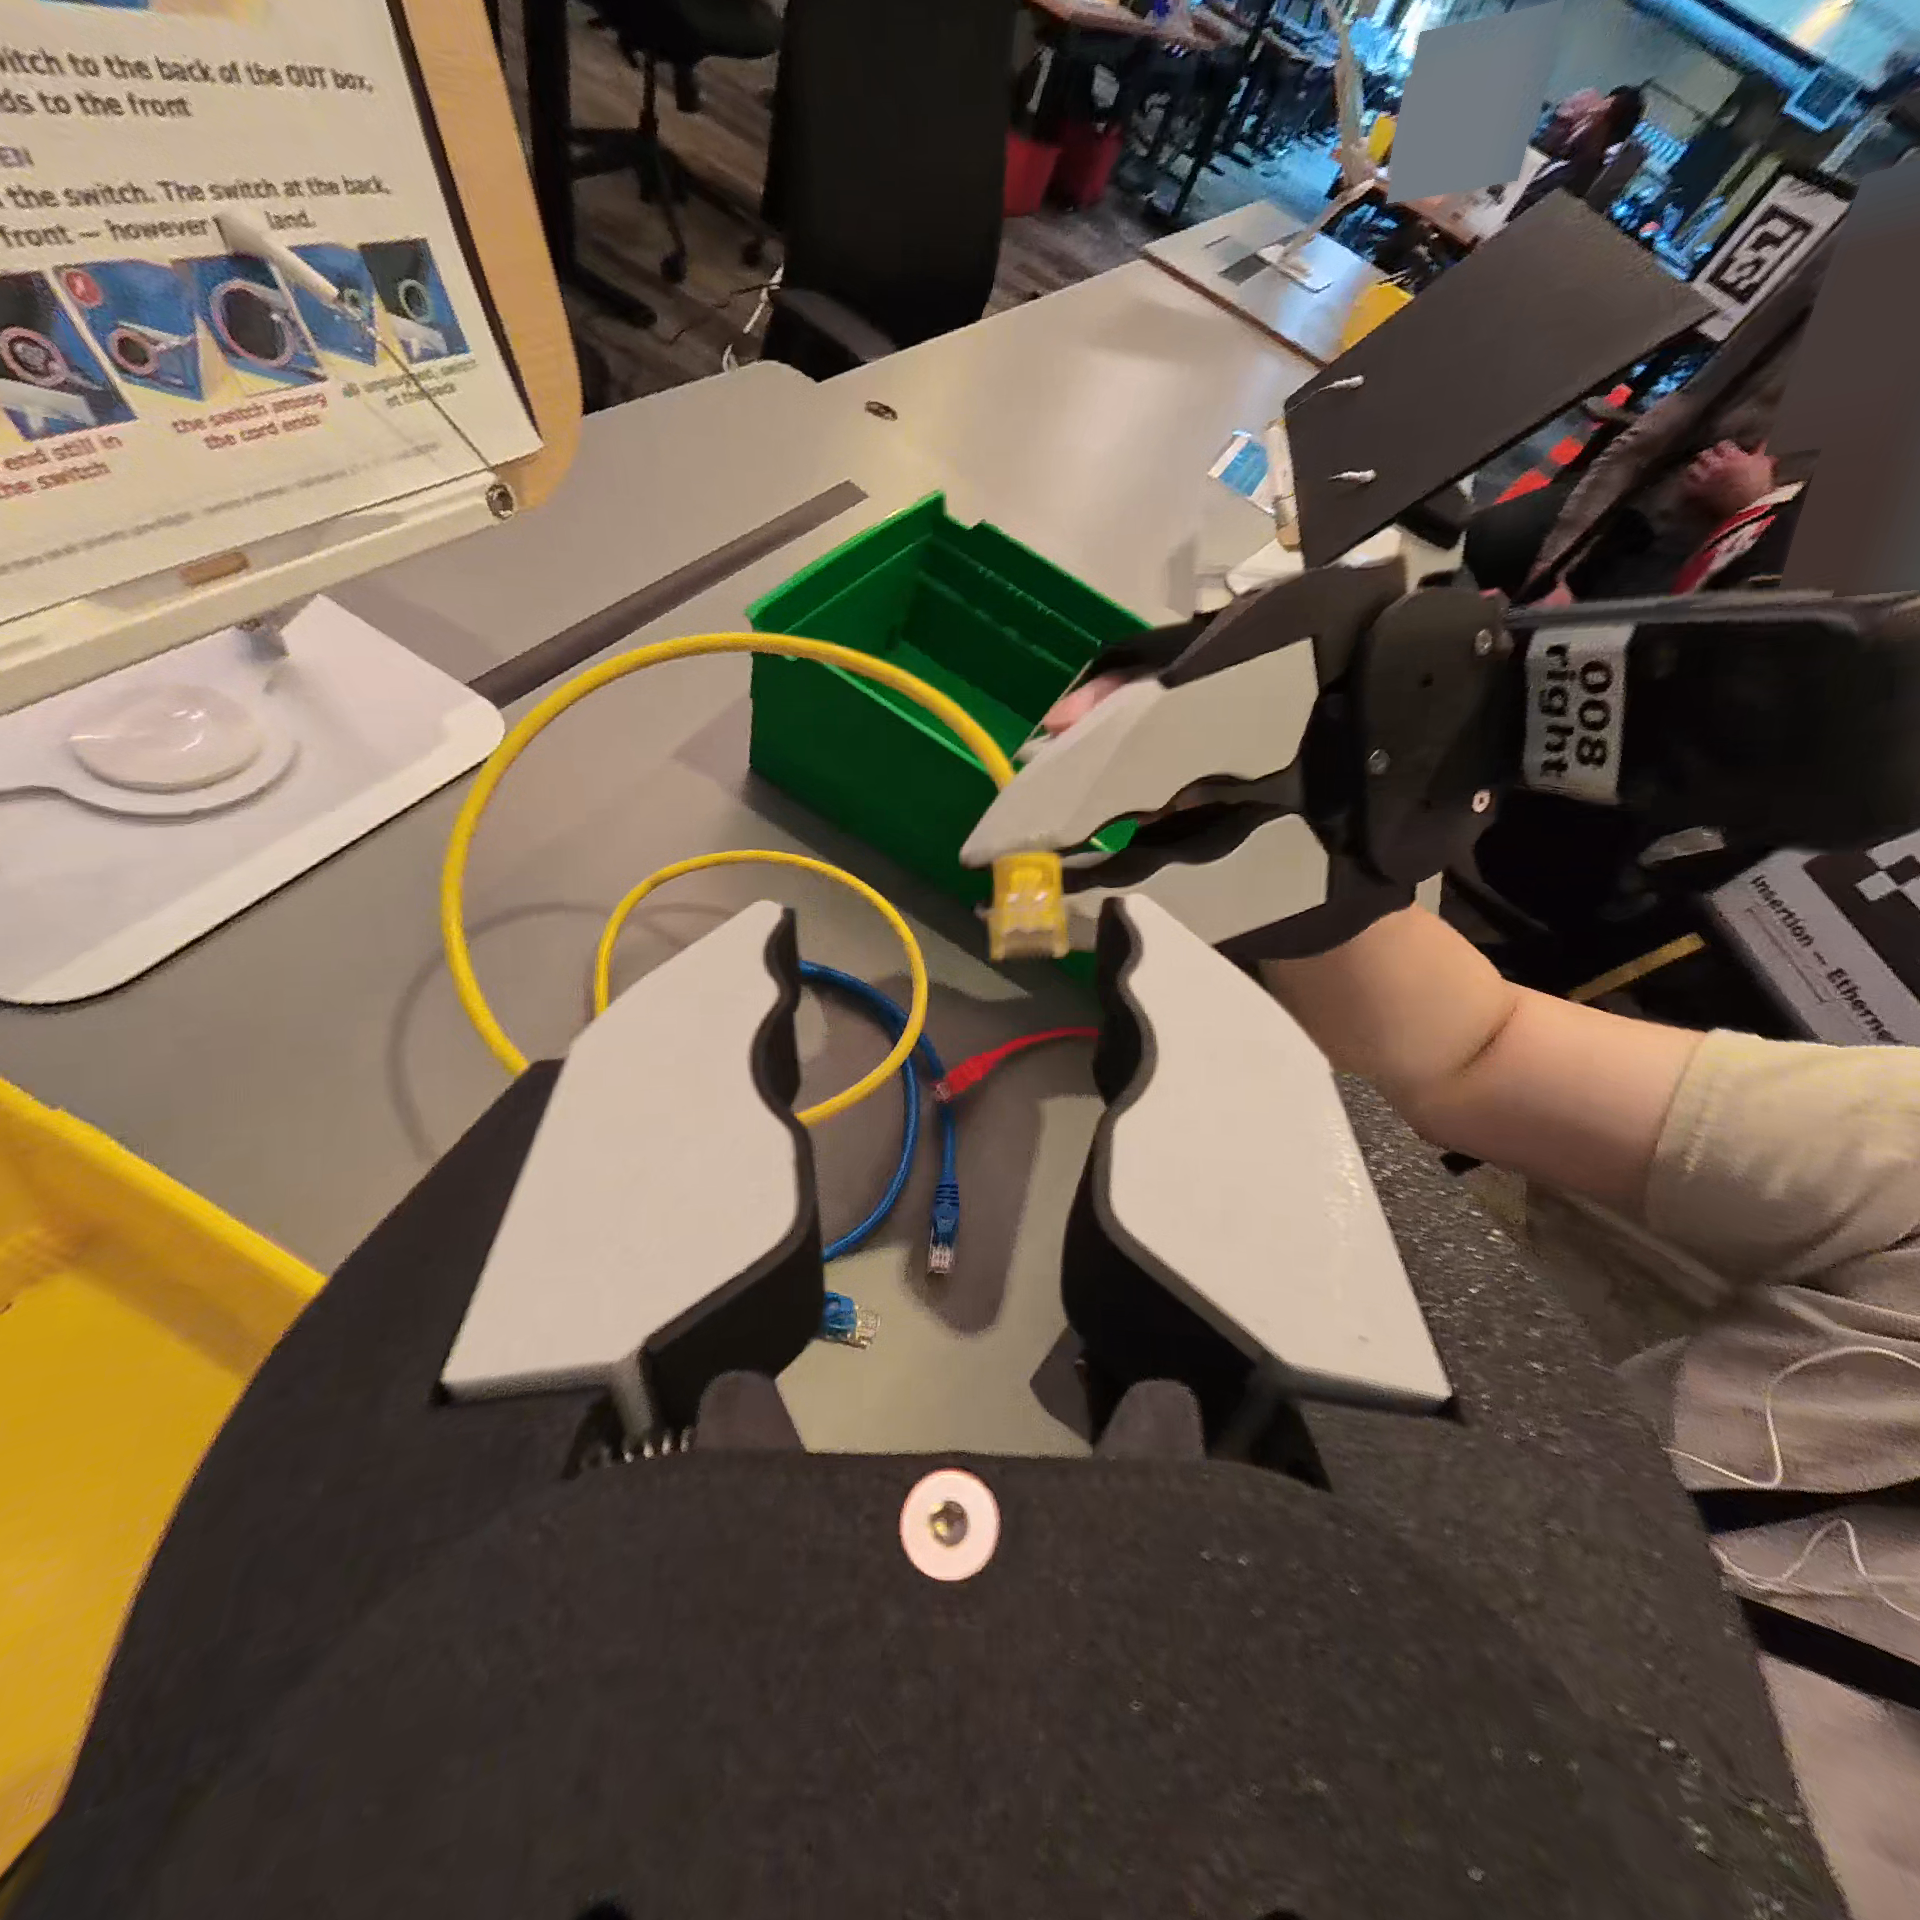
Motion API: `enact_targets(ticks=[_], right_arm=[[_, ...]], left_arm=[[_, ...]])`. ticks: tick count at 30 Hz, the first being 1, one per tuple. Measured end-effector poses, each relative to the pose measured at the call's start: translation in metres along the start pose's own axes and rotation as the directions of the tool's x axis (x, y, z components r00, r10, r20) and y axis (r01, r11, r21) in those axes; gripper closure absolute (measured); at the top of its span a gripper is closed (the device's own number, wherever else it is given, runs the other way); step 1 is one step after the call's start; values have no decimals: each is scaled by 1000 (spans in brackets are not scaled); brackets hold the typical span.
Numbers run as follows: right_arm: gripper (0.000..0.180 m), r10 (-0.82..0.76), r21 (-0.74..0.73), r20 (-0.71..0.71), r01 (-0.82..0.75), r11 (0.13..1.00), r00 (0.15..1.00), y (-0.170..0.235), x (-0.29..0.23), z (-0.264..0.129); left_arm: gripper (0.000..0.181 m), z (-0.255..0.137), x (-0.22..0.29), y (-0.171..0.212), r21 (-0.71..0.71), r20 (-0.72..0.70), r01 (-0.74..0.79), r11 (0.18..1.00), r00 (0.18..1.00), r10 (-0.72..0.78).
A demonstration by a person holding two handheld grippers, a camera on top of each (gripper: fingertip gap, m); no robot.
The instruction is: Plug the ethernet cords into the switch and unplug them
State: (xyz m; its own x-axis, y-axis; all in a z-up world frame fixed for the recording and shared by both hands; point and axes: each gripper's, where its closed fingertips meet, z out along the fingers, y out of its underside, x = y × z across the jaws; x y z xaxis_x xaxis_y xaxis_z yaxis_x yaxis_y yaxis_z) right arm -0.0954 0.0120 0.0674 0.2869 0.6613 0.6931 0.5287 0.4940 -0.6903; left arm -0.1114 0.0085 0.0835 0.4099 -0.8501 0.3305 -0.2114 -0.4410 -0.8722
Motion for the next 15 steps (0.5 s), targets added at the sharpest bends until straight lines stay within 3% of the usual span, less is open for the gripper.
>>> enact_targets(ticks=[3, 5, 15], right_arm=[[173, -46, -41, -25, 45, 998, 999, 7, -4, 8], [173, -62, -65, -39, 59, 996, 997, 12, -4, 11], [173, -63, -65, -46, 60, 996, 997, 16, -1, 8]], left_arm=[[145, 4, 1, 1, 8, -74, 6, 1000, 997, -6], [168, 7, 2, 10, -43, -110, -3, 999, 994, -1], [166, 15, -1, 13, -52, -123, -28, 998, 992, 21]])
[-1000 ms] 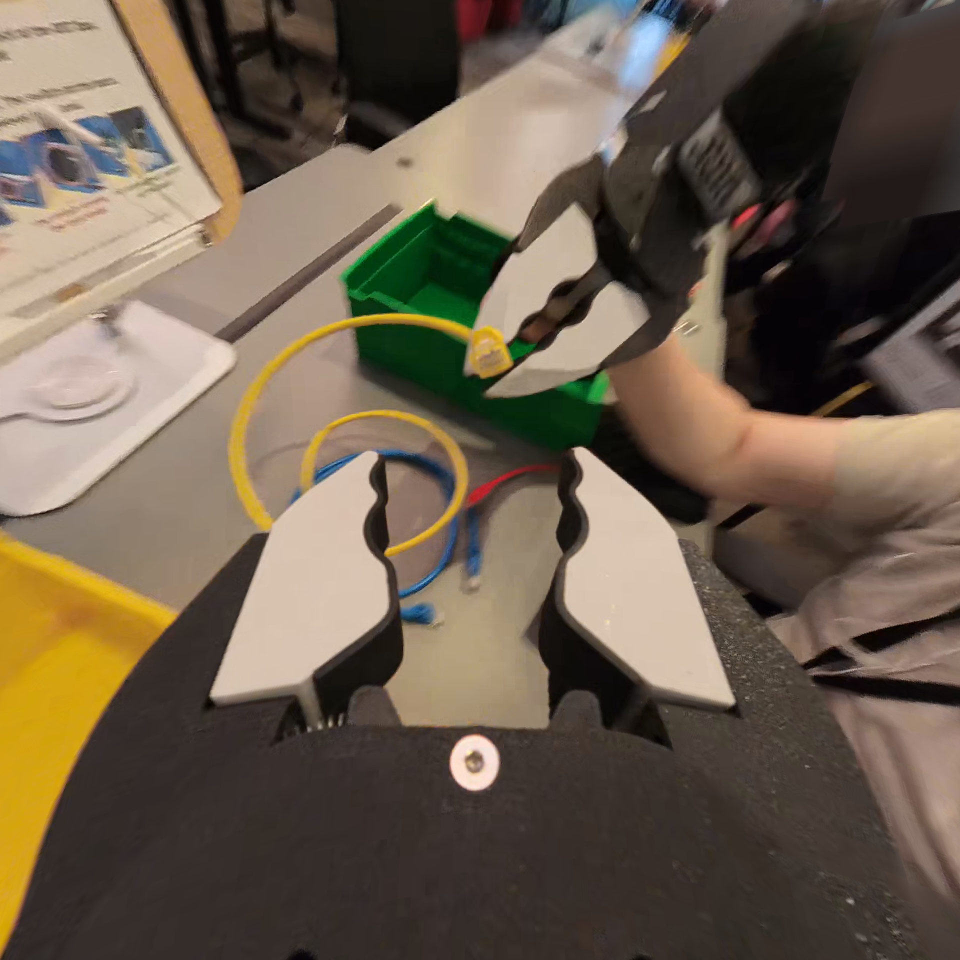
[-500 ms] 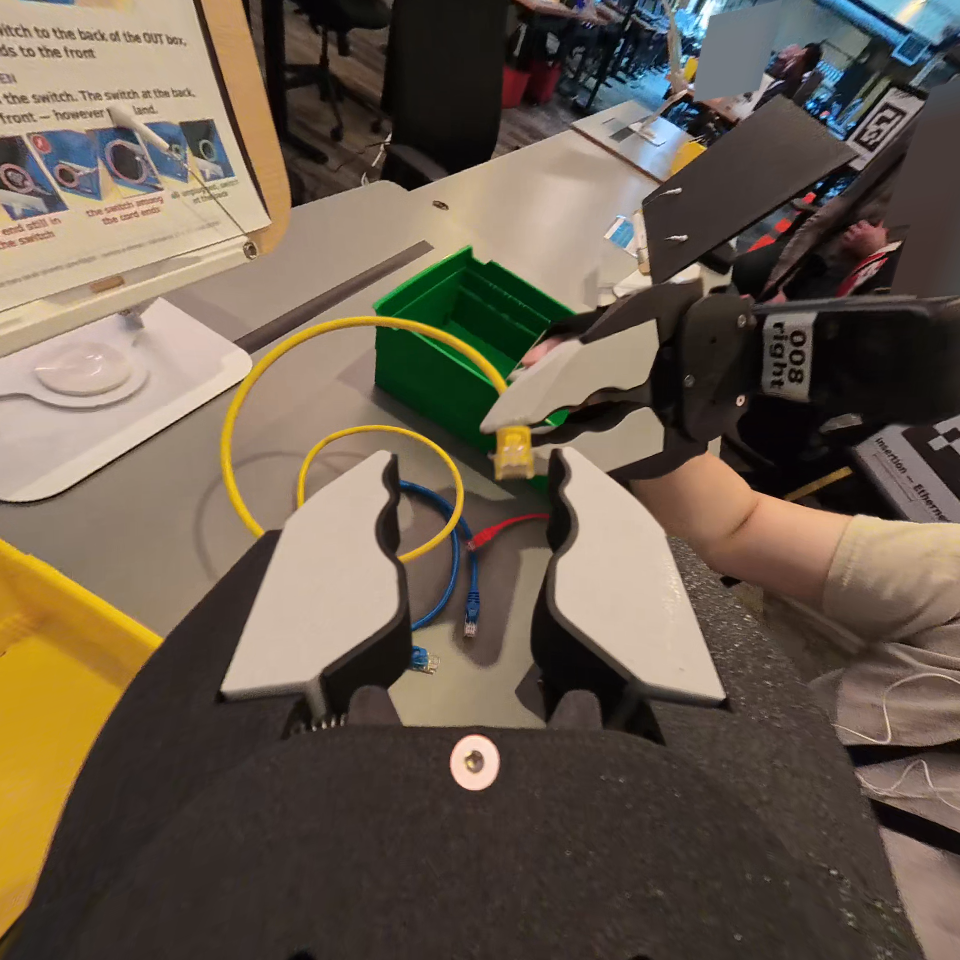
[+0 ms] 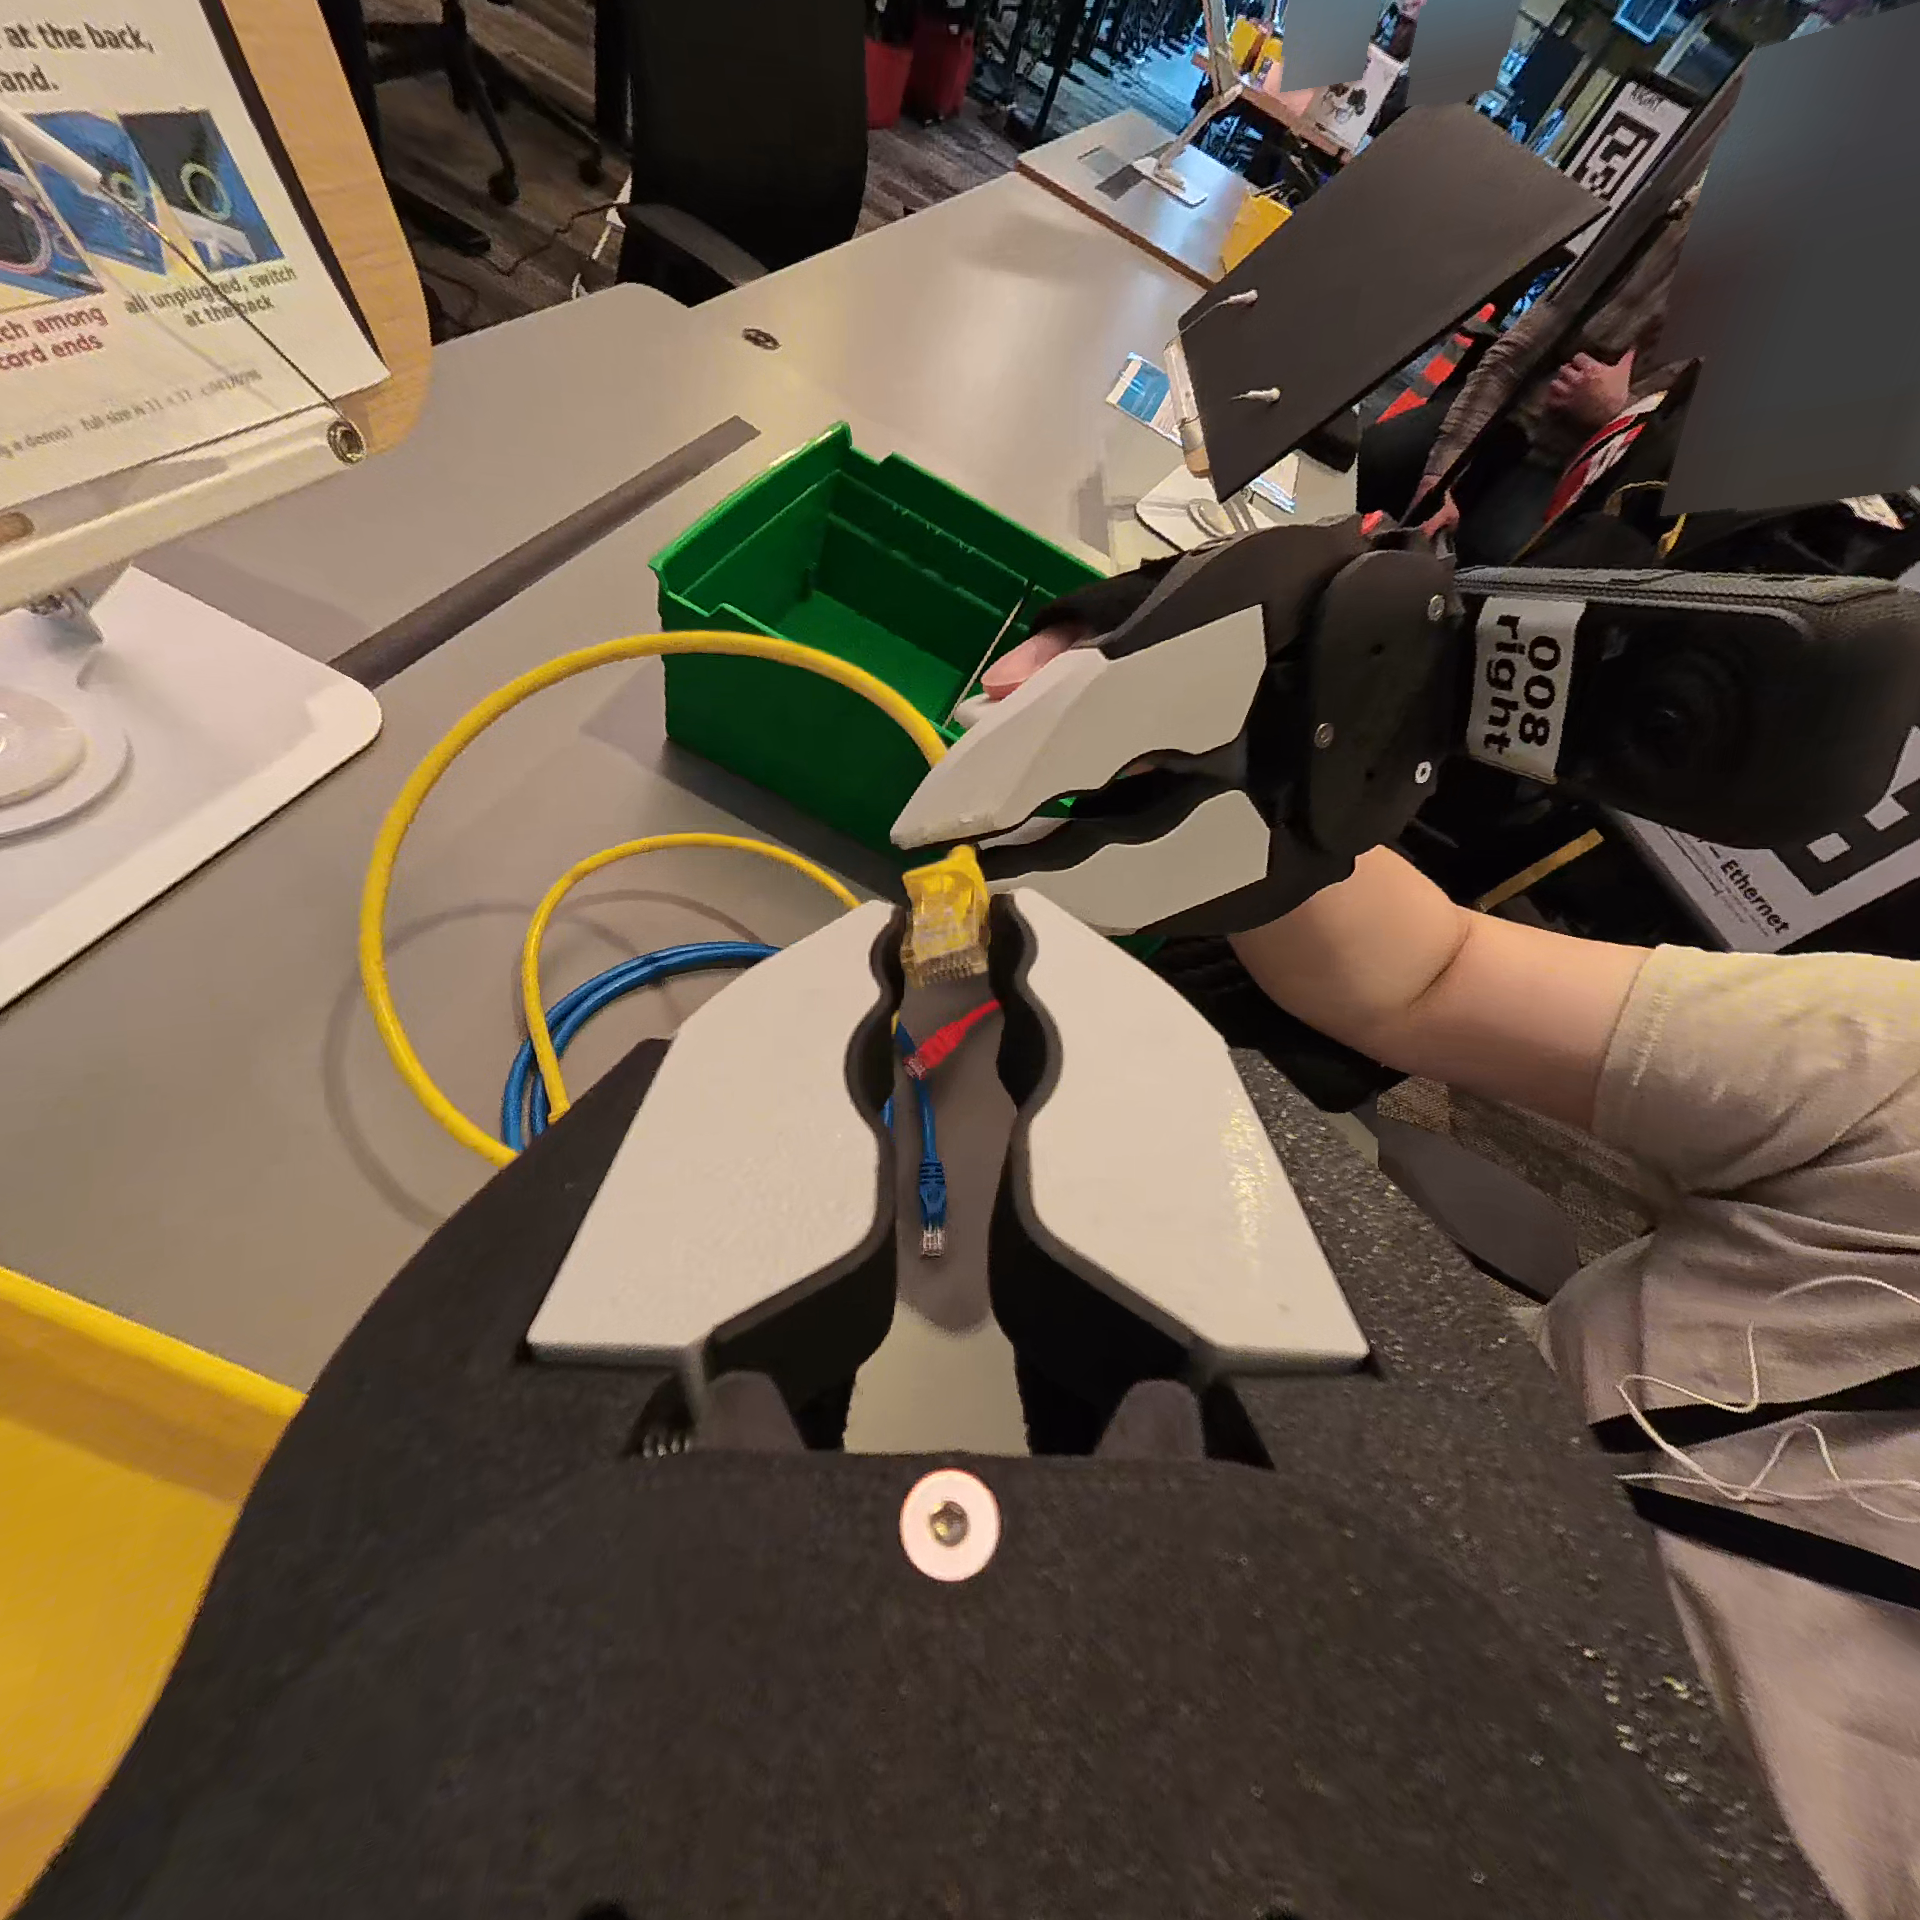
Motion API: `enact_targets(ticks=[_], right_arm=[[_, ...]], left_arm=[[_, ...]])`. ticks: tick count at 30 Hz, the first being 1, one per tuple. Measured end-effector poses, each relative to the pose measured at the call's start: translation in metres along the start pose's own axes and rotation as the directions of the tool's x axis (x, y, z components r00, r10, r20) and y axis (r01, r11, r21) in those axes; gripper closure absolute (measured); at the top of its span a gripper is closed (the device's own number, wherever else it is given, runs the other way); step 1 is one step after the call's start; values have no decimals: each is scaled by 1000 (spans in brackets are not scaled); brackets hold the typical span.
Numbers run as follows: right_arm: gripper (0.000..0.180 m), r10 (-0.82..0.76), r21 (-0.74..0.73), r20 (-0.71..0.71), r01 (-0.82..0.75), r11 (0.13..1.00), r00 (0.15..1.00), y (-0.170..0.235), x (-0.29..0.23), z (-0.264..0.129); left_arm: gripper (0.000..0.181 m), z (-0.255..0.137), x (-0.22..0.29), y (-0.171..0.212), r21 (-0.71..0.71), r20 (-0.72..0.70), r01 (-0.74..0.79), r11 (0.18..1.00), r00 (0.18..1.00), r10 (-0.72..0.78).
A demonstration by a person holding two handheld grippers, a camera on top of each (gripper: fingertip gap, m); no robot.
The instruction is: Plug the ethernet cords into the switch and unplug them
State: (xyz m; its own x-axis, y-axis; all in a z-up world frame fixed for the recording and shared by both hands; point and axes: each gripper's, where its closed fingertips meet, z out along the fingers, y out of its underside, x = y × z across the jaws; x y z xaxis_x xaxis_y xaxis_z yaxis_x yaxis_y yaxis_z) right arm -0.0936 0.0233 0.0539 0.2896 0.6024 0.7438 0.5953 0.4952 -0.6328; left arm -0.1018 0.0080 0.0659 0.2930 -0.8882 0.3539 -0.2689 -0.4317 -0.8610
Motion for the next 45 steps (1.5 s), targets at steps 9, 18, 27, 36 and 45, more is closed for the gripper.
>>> enact_targets(ticks=[9, 18, 27, 36, 45], right_arm=[[170, 9, -12, -33, -9, 1000, 999, 5, 5, 2], [156, 519, 213, 539, -703, 679, 664, -68, -38, -3], [140, 638, 428, 616, -876, 222, 462, -71, 3, -20], [166, 535, 417, 709, -885, 207, 459, -86, 13, -48], [169, 514, 387, 730, -893, 231, 450, -88, 11, -50]], left_arm=[[167, 4, -5, -9, 50, 28, -43, 998, 999, 42], [168, -51, -3, -41, 300, 25, -57, 952, 998, 51], [167, -44, 58, -43, 289, -138, -177, 941, 965, 224], [168, -30, 70, -34, 240, -143, -290, 926, 933, 329], [167, -27, 68, -27, 205, -124, -344, 916, 920, 373]])
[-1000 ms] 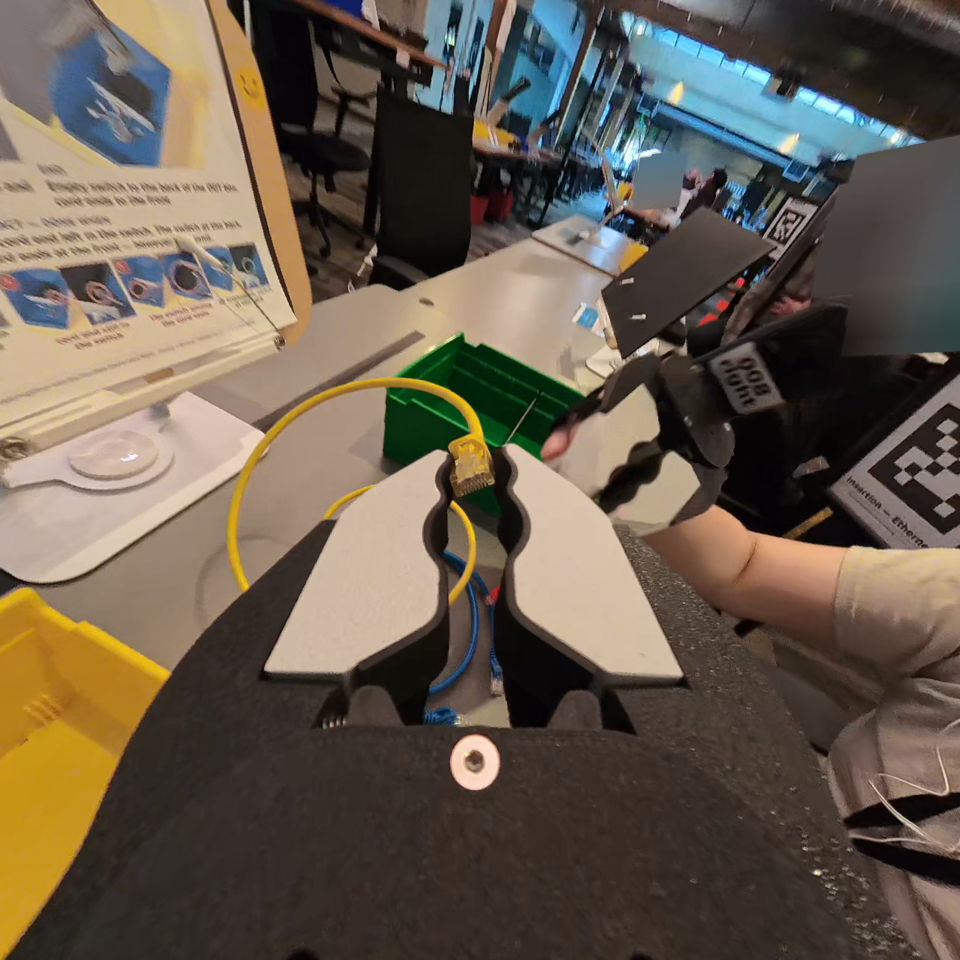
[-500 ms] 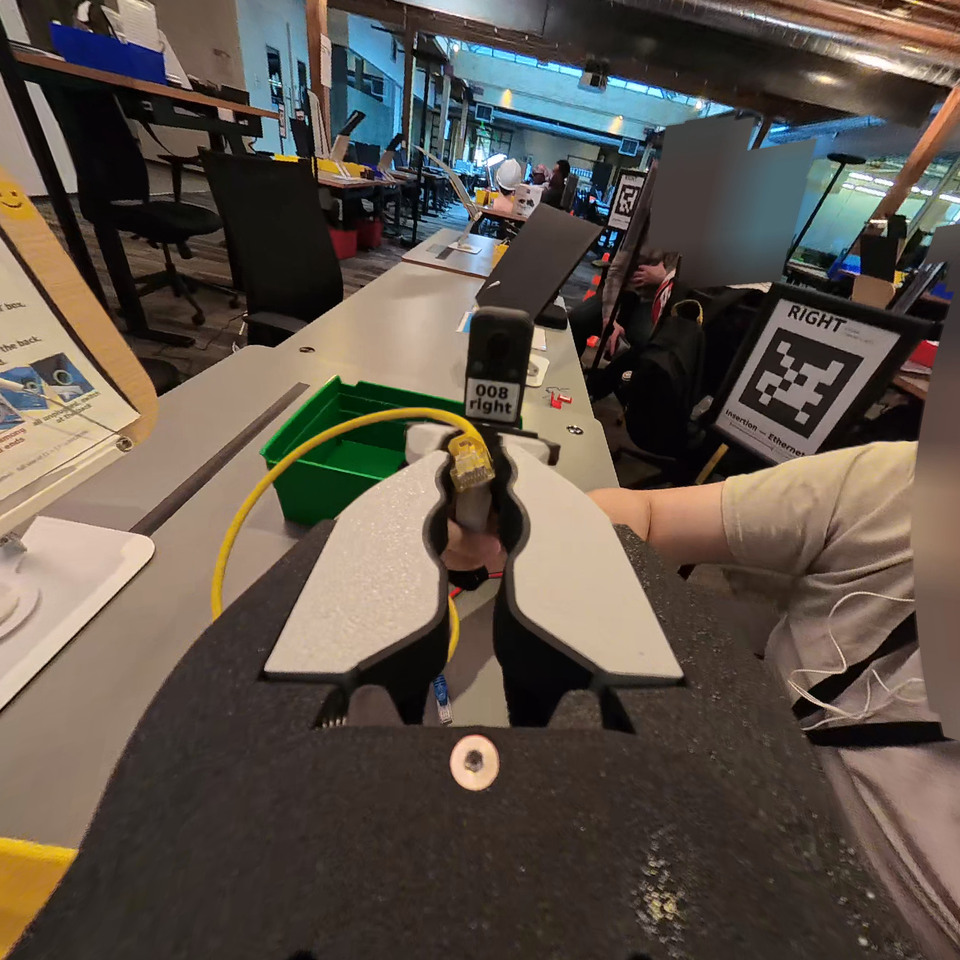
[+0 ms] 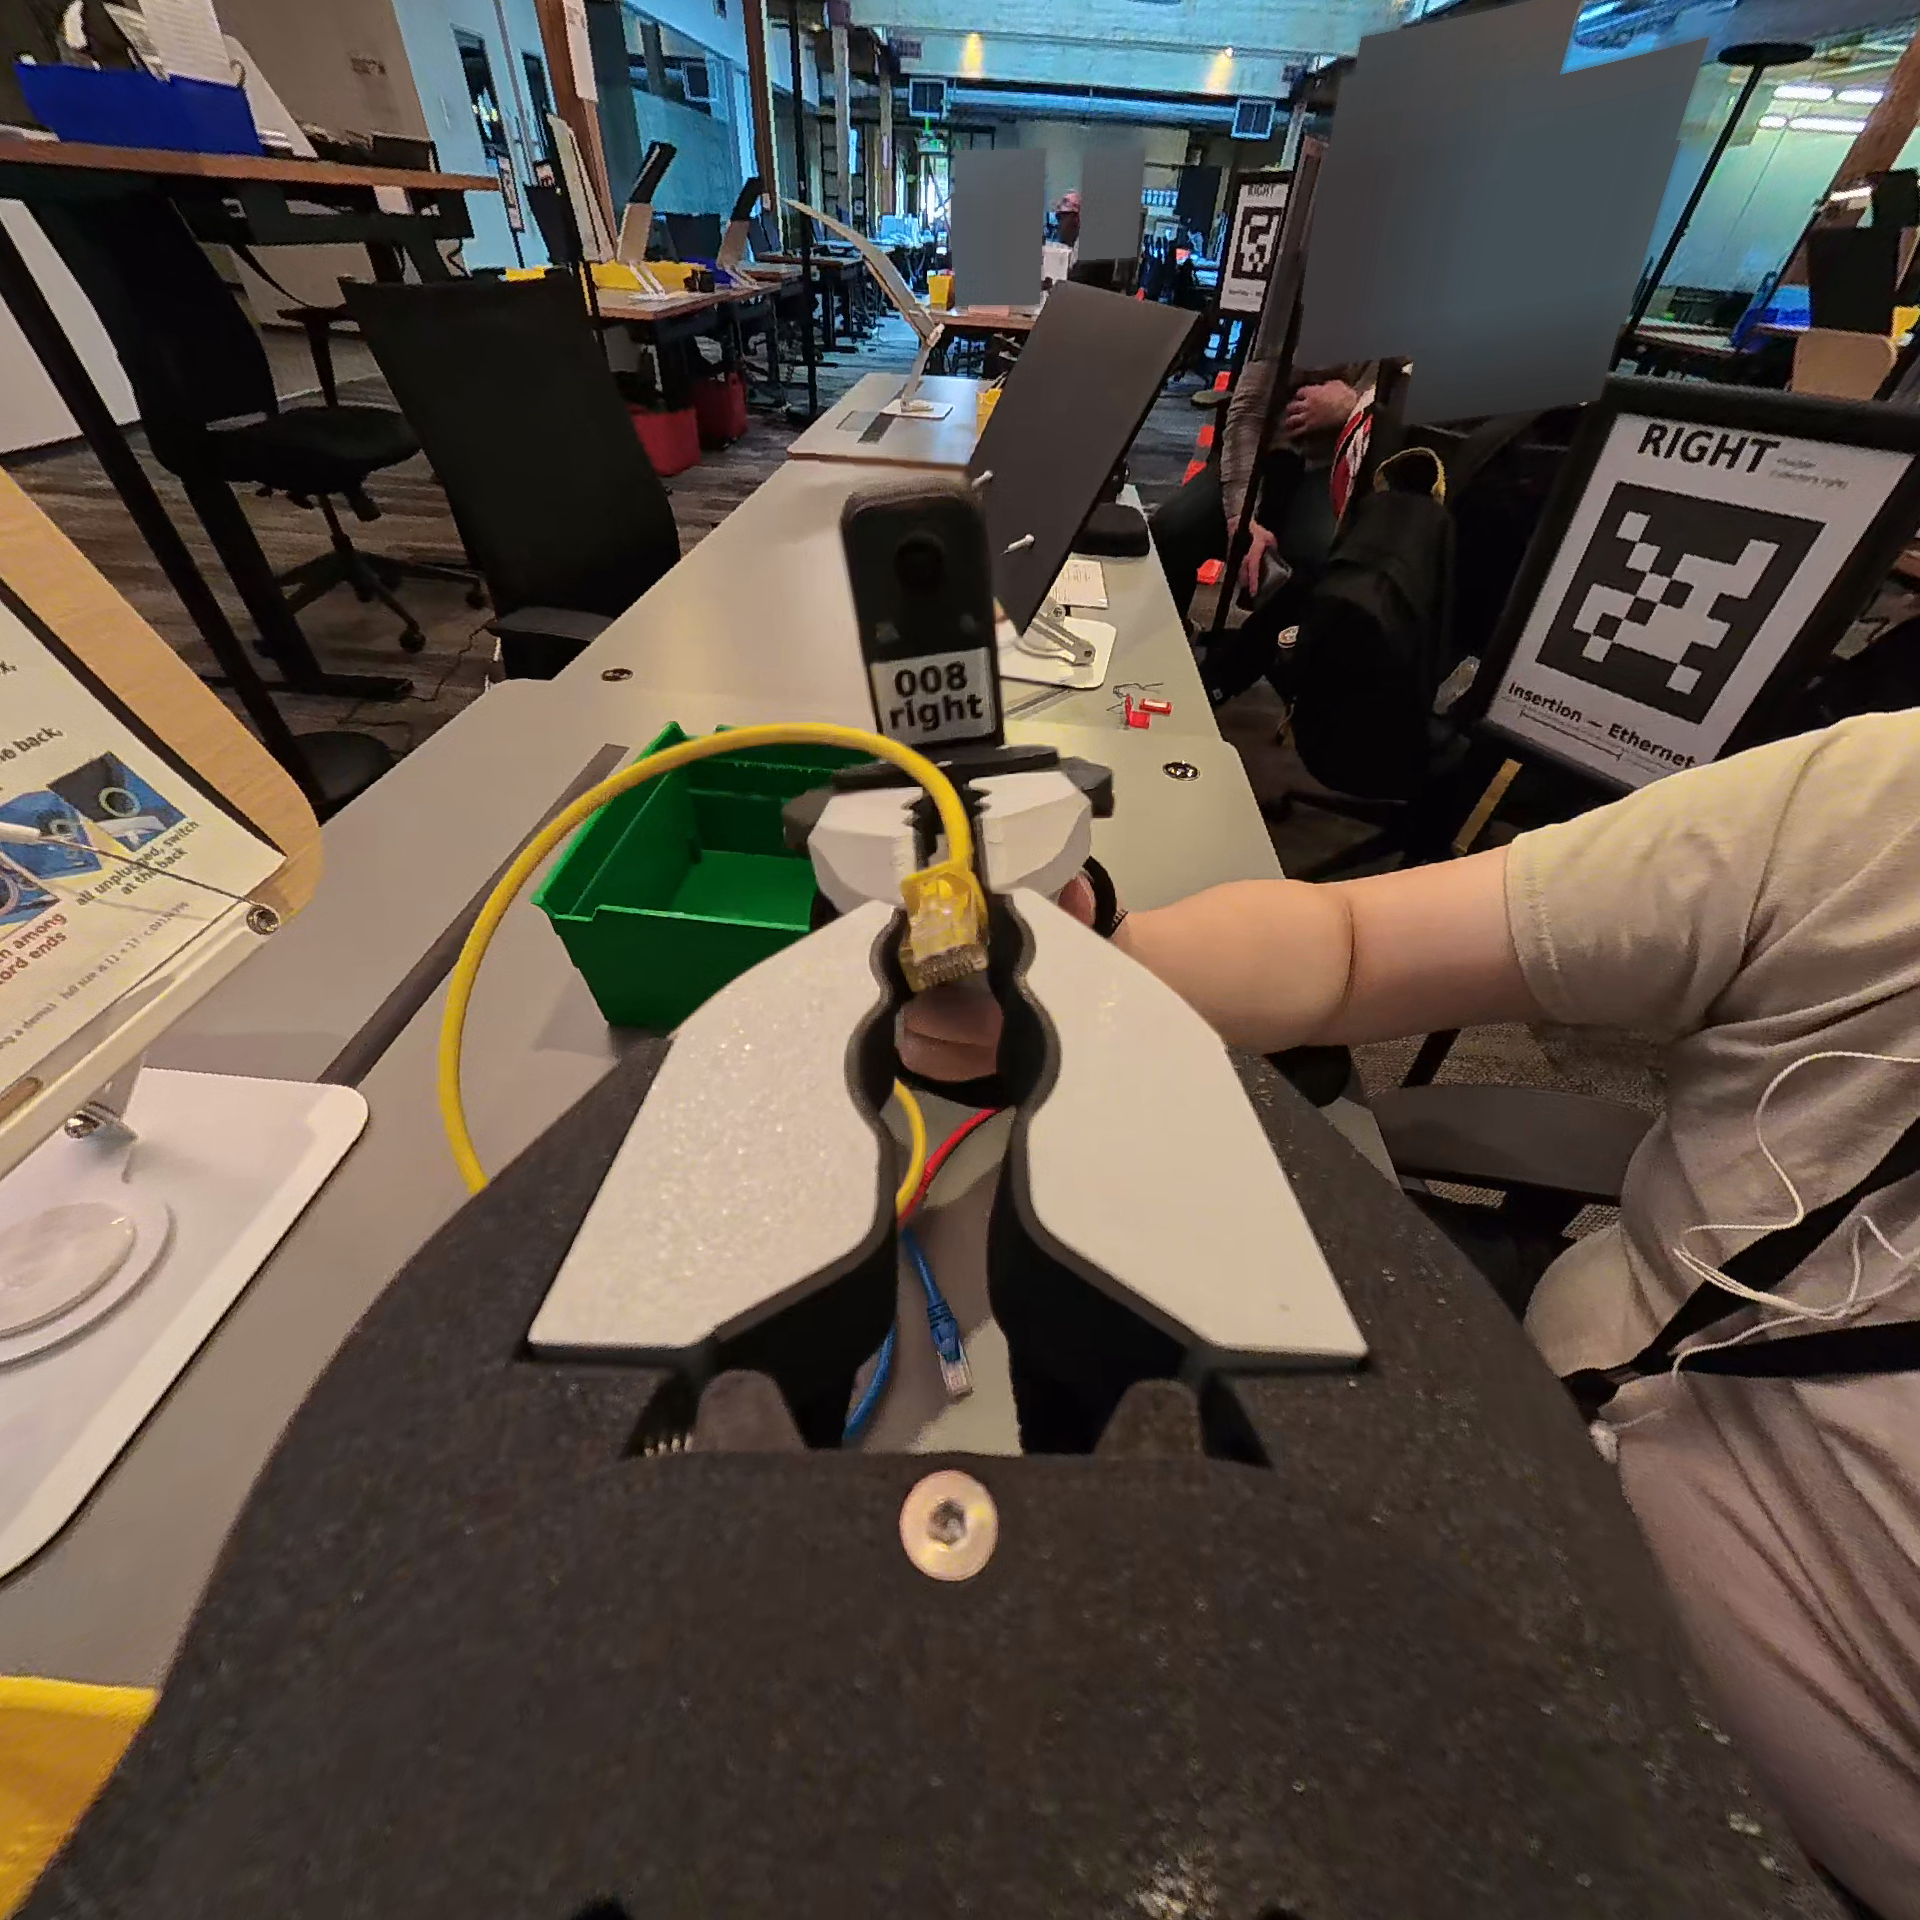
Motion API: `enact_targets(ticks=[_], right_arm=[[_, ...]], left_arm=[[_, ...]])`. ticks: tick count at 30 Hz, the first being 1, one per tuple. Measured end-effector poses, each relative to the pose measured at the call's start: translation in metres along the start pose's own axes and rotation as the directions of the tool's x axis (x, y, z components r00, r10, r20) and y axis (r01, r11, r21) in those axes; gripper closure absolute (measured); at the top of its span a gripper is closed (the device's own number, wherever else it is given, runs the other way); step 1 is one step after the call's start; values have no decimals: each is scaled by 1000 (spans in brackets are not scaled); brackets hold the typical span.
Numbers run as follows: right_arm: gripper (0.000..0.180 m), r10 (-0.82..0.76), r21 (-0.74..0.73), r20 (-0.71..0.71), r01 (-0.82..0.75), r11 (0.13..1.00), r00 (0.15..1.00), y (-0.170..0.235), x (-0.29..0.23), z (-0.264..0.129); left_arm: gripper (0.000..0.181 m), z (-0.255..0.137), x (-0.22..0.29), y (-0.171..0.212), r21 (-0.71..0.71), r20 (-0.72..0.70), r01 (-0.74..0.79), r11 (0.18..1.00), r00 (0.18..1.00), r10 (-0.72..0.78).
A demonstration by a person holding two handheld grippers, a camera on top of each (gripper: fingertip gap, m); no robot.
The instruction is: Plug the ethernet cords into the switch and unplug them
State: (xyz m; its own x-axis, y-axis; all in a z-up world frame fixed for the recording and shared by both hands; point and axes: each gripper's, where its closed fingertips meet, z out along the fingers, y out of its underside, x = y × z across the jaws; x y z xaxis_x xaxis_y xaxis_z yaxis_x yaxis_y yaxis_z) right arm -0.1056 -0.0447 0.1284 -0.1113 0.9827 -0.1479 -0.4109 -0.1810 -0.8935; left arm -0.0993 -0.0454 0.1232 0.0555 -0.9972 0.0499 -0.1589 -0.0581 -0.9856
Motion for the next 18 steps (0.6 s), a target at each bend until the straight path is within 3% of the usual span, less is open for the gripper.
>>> enact_targets(ticks=[4, 9, 14, 18], right_arm=[[169, -309, -81, -99, 302, 950, 946, -1, 0, -3], [169, -698, -268, -190, 647, 714, 690, -3, 4, -8], [169, -895, -401, -164, 801, 445, 415, 0, 4, -10], [169, -936, -434, -124, 830, 349, 329, 6, 4, -8]], left_arm=[[148, -8, -6, 2, 9, 11, 83, 997, 996, -83], [142, -9, -8, -1, 56, -78, 287, 956, 956, -283], [142, -2, -15, 6, 37, -78, 386, 922, 921, -382], [154, -1, -10, -1, 74, -163, 426, 902, 897, -411]])
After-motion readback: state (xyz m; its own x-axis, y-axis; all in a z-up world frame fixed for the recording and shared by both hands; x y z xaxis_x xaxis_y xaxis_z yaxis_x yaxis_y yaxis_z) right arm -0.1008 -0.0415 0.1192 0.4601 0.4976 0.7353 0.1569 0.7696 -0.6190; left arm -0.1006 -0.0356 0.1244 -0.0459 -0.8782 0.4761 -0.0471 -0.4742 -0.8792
